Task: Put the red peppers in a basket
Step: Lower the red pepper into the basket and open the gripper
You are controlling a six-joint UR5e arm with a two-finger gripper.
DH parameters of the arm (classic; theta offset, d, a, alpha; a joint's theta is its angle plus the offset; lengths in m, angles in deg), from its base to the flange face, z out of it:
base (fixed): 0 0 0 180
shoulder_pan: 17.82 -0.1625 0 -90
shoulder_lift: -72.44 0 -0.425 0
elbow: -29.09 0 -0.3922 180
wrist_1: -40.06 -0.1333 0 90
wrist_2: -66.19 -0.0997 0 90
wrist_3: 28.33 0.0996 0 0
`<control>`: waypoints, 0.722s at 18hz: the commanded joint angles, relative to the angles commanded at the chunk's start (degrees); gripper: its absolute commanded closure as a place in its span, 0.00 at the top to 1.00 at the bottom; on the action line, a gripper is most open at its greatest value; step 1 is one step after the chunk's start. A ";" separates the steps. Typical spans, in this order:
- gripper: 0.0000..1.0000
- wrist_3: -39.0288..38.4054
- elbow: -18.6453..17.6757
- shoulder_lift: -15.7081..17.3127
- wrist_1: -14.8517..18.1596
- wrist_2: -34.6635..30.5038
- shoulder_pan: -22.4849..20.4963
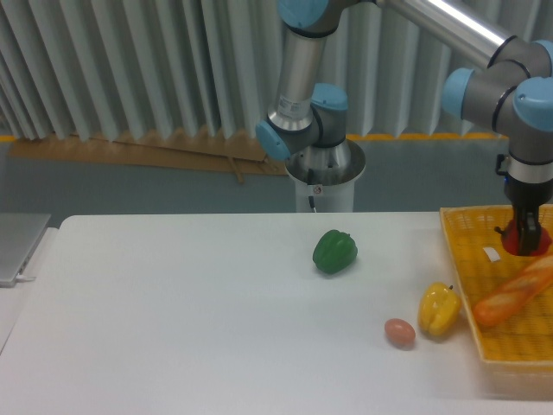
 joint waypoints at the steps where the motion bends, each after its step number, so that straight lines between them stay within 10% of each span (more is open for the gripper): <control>1: 0.35 0.00 -0.09 -0.35 0.00 0.00 0.09; 13: 0.46 -0.62 -0.26 -6.24 -2.46 0.44 1.58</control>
